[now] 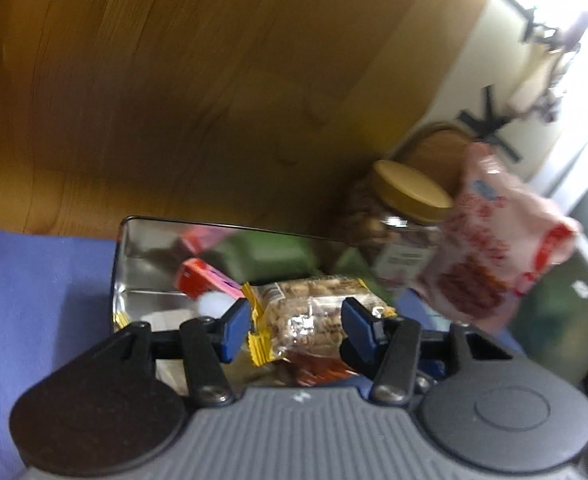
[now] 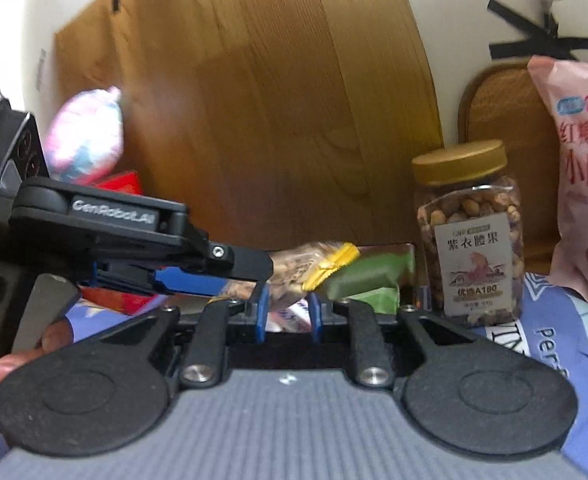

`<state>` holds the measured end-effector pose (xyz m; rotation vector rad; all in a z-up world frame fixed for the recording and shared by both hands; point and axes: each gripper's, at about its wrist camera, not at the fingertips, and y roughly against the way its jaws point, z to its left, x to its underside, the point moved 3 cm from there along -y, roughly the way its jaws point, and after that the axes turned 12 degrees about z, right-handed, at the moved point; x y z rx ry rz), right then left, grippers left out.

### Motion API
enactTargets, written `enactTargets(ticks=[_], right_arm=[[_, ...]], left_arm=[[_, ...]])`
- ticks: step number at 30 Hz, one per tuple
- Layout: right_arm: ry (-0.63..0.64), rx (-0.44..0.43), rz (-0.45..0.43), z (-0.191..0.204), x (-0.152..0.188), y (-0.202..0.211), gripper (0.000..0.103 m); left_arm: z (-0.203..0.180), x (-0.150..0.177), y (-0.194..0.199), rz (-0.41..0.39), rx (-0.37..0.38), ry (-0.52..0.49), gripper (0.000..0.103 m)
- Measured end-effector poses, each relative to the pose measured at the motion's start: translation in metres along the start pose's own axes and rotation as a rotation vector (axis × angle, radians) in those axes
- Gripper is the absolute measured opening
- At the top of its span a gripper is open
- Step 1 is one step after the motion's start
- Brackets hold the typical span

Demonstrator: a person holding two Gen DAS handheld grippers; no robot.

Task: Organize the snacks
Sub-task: 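Carry the nut bag over the black tin and open the left gripper, then grasp the green pastry pack with the left gripper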

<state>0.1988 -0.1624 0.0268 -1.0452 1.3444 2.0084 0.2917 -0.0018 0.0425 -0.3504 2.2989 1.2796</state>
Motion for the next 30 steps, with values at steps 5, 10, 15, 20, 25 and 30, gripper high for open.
enactTargets(ticks=[5,10,15,20,25,30], right_arm=[[0.014,0.057,0.02,0.002,0.004,-0.013,0.051],[-0.041,-0.006,0.015,0.002,0.022,0.031,0.051],[-0.095,-0.18,0.129,0.02,0.069,0.078,0.051],[-0.159,-0.284,0.27,0.046,0.127,0.101,0.051],[-0.076,-0.24,0.301,0.081,0.156,0.108,0.051],[0.032,-0.179,0.308,0.098,0.154,0.092,0.052]], left_arm=[[-0.002,-0.002,0.014,-0.075,-0.043,-0.018,0.063],[0.004,0.029,0.06,-0.111,-0.026,-0.049,0.072],[0.02,0.097,0.082,-0.001,0.009,-0.055,0.072],[0.04,0.156,0.086,0.126,0.097,0.018,0.072],[0.044,0.181,0.091,0.135,0.13,0.052,0.072],[0.037,0.197,0.092,0.148,0.137,0.042,0.068]])
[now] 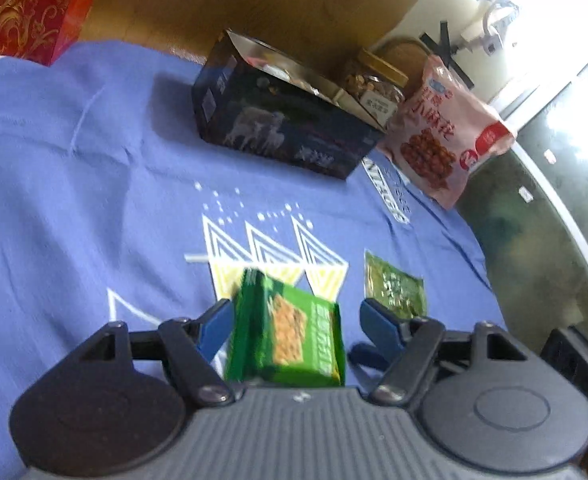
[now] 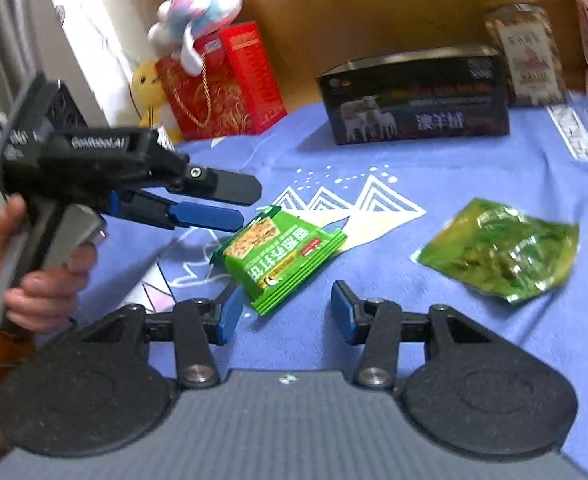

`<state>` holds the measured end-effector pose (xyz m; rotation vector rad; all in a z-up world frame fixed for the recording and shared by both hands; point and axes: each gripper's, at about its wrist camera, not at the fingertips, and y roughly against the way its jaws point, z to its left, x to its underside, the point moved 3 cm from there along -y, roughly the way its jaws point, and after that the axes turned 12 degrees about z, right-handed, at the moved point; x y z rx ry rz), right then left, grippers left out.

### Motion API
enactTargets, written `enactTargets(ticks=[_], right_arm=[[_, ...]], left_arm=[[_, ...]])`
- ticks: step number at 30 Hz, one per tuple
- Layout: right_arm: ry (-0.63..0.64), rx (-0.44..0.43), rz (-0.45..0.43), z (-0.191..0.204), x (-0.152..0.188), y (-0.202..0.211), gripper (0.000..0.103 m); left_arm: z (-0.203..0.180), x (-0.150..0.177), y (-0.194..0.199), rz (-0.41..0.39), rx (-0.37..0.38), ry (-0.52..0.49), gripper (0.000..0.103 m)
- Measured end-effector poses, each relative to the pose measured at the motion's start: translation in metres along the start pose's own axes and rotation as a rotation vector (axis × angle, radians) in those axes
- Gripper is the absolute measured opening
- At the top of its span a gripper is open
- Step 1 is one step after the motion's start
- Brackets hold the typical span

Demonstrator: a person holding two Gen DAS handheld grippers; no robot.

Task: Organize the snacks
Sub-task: 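Grasp the green pastry pack with the left gripper, then carry the green pack over the black tin and release it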

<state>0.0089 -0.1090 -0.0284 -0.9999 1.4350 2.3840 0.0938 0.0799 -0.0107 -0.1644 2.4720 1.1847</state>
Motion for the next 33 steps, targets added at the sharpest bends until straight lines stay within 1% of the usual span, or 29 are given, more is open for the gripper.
enactTargets(ticks=[2,4,5,6,8,9,10,12,15,17,19,23,27,30,33], right_arm=[[0.038,0.032,0.001,0.005,-0.001,-0.004,0.052],[0.072,0.049,0.003,0.013,0.0,-0.01,0.052],[0.084,0.059,-0.001,0.015,0.003,-0.011,0.052],[0.096,0.068,-0.005,0.016,0.003,-0.012,0.052],[0.106,0.095,-0.018,0.018,0.004,-0.015,0.05],[0.105,0.107,-0.024,0.017,0.004,-0.015,0.045],[0.102,0.124,-0.029,0.017,0.004,-0.015,0.038],[0.104,0.152,-0.041,0.015,0.003,-0.013,0.038],[0.095,0.163,-0.066,0.012,0.0,-0.007,0.038],[0.101,0.175,-0.1,0.013,-0.006,-0.002,0.038],[0.121,0.188,-0.149,0.014,-0.018,0.005,0.038],[0.152,0.205,-0.24,0.007,-0.06,0.009,0.038],[0.151,0.198,-0.313,-0.012,-0.111,0.001,0.037],[0.135,0.191,-0.333,-0.029,-0.146,-0.014,0.037],[0.134,0.194,-0.323,-0.045,-0.171,-0.034,0.037]], left_arm=[[-0.004,0.008,-0.004,0.001,-0.033,-0.015,0.067],[-0.011,0.016,-0.005,-0.021,-0.079,-0.042,0.063],[-0.014,0.018,-0.007,-0.022,-0.093,-0.049,0.056],[-0.017,0.02,-0.008,-0.024,-0.102,-0.05,0.056],[-0.022,0.022,-0.01,-0.035,-0.13,-0.058,0.054],[-0.024,0.022,-0.011,-0.038,-0.138,-0.063,0.051],[-0.026,0.022,-0.011,-0.037,-0.132,-0.066,0.05],[-0.028,0.019,-0.011,-0.038,-0.114,-0.063,0.05],[-0.036,0.01,-0.009,-0.057,-0.103,-0.081,0.05],[-0.042,-0.002,-0.005,-0.075,-0.098,-0.098,0.05],[-0.049,-0.02,0.003,-0.112,-0.094,-0.114,0.05],[-0.055,-0.07,0.02,-0.199,-0.098,-0.133,0.05],[-0.051,-0.124,0.018,-0.237,-0.105,-0.125,0.05],[-0.04,-0.16,0.008,-0.249,-0.123,-0.105,0.05],[-0.025,-0.18,-0.005,-0.24,-0.126,-0.073,0.05]])
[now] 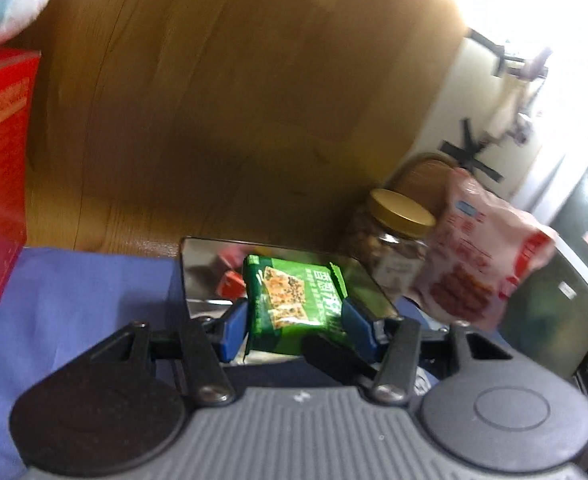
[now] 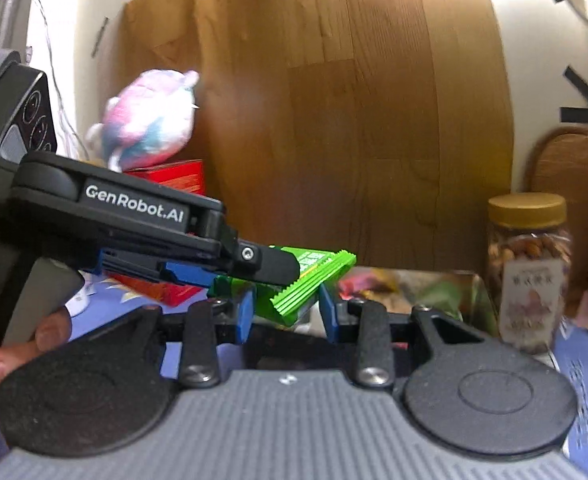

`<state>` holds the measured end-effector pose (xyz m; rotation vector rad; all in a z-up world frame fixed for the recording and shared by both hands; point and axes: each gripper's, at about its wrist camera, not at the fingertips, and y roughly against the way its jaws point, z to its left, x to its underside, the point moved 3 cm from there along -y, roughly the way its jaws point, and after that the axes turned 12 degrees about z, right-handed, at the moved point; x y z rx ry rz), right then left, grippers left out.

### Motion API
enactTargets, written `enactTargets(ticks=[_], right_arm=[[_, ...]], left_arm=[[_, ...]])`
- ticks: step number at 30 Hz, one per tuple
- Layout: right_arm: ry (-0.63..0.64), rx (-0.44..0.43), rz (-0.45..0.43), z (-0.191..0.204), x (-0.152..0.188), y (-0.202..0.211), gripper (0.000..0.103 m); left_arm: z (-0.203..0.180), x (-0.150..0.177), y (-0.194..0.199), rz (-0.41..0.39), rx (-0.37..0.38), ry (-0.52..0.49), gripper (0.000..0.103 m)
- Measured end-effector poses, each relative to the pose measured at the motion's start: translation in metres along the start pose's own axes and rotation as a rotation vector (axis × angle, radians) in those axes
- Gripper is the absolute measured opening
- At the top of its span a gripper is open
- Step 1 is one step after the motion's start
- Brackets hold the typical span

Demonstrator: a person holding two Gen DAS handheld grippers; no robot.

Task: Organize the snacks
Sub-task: 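Carry the green pack over the black tin and release it, then reach the left gripper to the green pickle pouch and grasp it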

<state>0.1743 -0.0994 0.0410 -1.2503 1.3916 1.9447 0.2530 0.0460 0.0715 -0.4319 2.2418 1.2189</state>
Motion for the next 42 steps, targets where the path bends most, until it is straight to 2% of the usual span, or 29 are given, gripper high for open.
enactTargets(ticks=[4,6,8,12,15,18,23,28,30,36,37,42], right_arm=[[0.028,0.027,0.035,-0.007,-0.003,-0.031,0.038],[0.039,0.03,0.052,-0.009,-0.002,-0.041,0.041],[0.04,0.033,0.05,-0.011,0.0,-0.044,0.043],[0.023,0.022,0.025,-0.013,-0.001,-0.035,0.044],[-0.027,0.008,0.016,-0.019,0.001,-0.017,0.044],[-0.094,-0.006,0.005,-0.029,0.014,0.014,0.043],[-0.238,0.011,0.014,-0.055,0.061,0.077,0.044],[-0.474,0.007,0.1,-0.084,0.118,0.12,0.045],[-0.52,0.001,0.116,-0.085,0.133,0.132,0.045],[-0.587,-0.016,0.153,-0.08,0.156,0.138,0.045],[-0.593,-0.028,0.152,-0.078,0.156,0.135,0.044],[-0.491,-0.029,0.155,-0.052,0.142,0.124,0.044]], left_arm=[[0.015,-0.006,-0.023,0.02,-0.026,0.033,0.054],[0.018,-0.005,-0.027,0.017,-0.049,0.039,0.068],[0.018,-0.005,-0.027,0.012,-0.042,0.037,0.069],[0.011,-0.003,-0.012,-0.034,-0.09,0.016,0.071],[0.003,0.005,0.005,-0.046,-0.074,0.012,0.071],[-0.015,0.027,0.02,-0.036,-0.071,-0.036,0.071],[-0.047,0.081,0.015,0.067,-0.005,-0.112,0.071],[-0.064,0.125,-0.017,0.199,0.036,-0.119,0.07],[-0.067,0.137,-0.024,0.231,0.052,-0.102,0.07],[-0.069,0.159,-0.034,0.273,0.088,-0.045,0.07],[-0.07,0.161,-0.034,0.256,0.084,-0.05,0.07],[-0.067,0.165,-0.031,0.243,0.09,-0.035,0.066]])
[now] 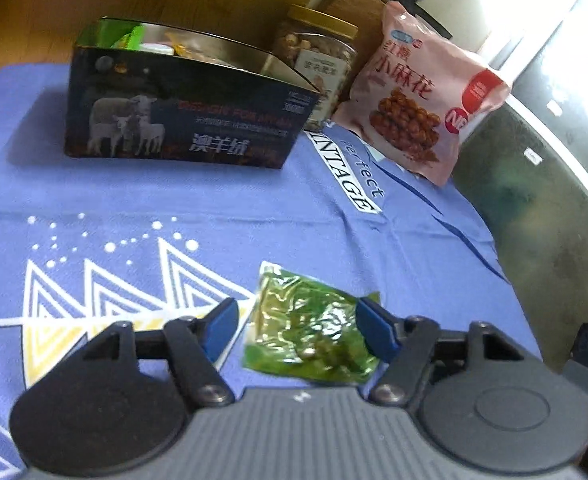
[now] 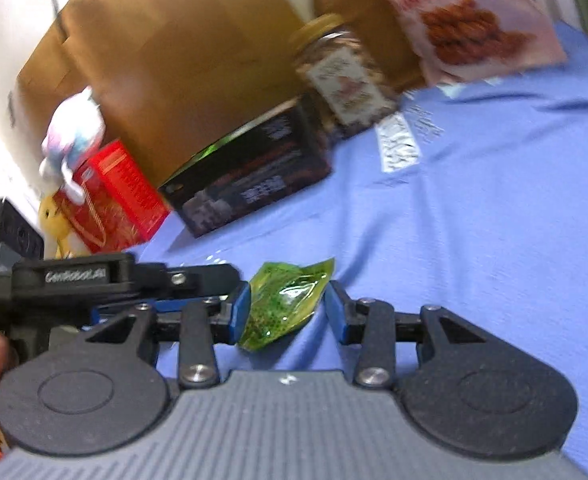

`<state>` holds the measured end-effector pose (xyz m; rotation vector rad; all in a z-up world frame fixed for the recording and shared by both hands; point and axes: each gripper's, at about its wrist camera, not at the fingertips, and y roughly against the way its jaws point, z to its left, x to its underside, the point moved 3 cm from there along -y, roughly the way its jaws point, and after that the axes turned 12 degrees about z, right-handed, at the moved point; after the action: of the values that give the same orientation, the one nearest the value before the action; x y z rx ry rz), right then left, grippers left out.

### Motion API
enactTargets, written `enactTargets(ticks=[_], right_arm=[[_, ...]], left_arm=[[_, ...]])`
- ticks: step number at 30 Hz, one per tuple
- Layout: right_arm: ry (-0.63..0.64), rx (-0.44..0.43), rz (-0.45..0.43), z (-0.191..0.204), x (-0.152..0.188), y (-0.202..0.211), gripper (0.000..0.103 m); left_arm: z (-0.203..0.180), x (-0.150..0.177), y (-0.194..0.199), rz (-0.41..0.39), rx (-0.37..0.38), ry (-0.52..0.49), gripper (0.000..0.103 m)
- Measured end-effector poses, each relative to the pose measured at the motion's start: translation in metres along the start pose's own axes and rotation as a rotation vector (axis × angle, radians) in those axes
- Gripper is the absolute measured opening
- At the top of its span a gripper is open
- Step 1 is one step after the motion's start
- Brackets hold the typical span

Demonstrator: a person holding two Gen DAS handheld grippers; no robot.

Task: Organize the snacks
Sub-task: 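Reach the left gripper to the green pickle pouch and grasp it, then carry the green pouch over the black tin and open the left gripper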

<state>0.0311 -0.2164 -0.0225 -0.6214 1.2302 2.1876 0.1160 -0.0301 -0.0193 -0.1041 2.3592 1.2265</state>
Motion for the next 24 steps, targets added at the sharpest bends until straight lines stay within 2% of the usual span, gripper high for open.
enactTargets(ticks=[3,6,8,10,13,15,16,18,24], right_arm=[[0.008,-0.021,0.028,0.004,0.003,-0.007,0.046],[0.002,-0.014,0.019,0.003,0.004,-0.011,0.046],[0.008,-0.002,0.016,0.005,0.004,-0.012,0.042],[0.001,-0.013,0.024,0.004,0.004,-0.014,0.01],[-0.024,-0.055,0.028,0.002,0.005,-0.014,0.01],[-0.028,-0.045,0.028,0.003,0.005,-0.015,0.01],[-0.035,-0.043,0.032,0.002,0.005,-0.016,0.01],[-0.048,-0.043,0.031,0.0,0.004,-0.015,0.012],[-0.079,-0.063,0.028,-0.004,0.005,-0.014,0.016]], left_arm=[[0.007,-0.001,0.002,-0.004,0.043,0.027,0.066],[0.004,-0.001,0.001,-0.01,0.031,0.014,0.064],[0.002,0.001,0.001,-0.013,0.034,0.02,0.064],[0.004,0.002,0.001,-0.008,0.067,0.041,0.064],[0.005,0.005,0.002,0.004,0.119,0.068,0.063],[0.005,0.006,0.002,0.002,0.109,0.075,0.046],[0.005,0.006,0.004,-0.003,0.101,0.079,0.041],[0.008,0.005,0.006,-0.009,0.098,0.098,0.019],[0.024,0.002,0.008,-0.002,0.162,0.172,0.017]])
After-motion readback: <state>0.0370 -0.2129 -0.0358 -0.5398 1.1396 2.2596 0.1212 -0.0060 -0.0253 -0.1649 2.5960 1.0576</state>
